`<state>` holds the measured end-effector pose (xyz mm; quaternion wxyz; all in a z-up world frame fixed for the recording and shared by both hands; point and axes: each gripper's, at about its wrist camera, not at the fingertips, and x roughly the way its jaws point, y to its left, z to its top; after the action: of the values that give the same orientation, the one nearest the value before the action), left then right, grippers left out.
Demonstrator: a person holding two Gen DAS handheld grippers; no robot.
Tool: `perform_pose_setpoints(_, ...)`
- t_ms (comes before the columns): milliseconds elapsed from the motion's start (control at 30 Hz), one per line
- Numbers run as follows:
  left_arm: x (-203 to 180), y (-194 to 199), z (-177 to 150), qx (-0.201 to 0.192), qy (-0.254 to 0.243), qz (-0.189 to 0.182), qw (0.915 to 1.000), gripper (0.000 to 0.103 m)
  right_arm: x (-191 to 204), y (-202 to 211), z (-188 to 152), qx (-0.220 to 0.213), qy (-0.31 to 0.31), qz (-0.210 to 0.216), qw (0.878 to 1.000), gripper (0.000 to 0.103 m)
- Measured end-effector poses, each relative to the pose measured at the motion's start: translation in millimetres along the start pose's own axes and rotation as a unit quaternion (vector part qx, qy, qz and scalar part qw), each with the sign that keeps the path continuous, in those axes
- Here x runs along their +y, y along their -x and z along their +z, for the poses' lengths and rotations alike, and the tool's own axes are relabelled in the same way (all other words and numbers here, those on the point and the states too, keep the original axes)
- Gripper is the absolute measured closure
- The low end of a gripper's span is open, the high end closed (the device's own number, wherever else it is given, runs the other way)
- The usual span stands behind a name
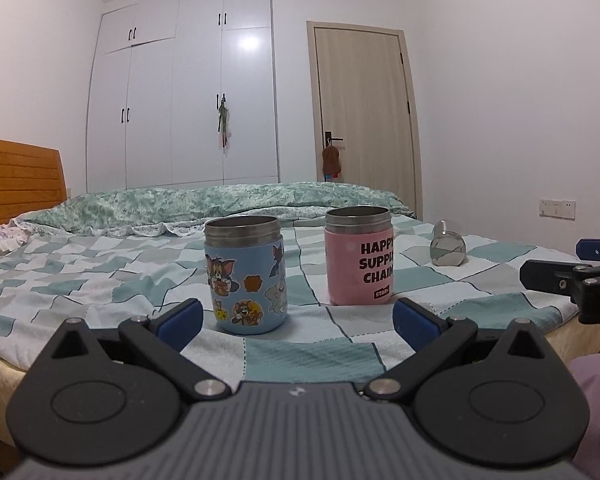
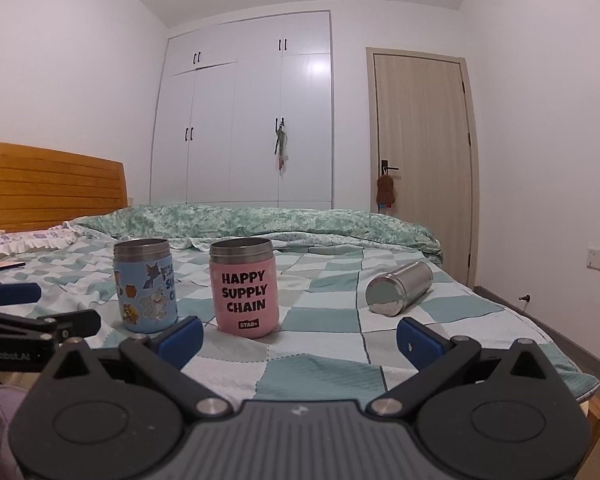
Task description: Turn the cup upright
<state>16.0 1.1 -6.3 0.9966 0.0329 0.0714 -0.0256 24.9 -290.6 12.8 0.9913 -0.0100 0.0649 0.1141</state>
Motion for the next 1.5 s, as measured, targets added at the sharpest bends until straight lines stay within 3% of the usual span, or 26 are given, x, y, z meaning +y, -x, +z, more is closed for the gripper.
perform_pose_setpoints(1500, 0.0, 4.2, 0.2, -0.011, 0.003, -0.006, 0.9999, 0.0, 3.3, 3.1, -1.1, -0.003, 0.005, 0.003, 1.0, 0.0)
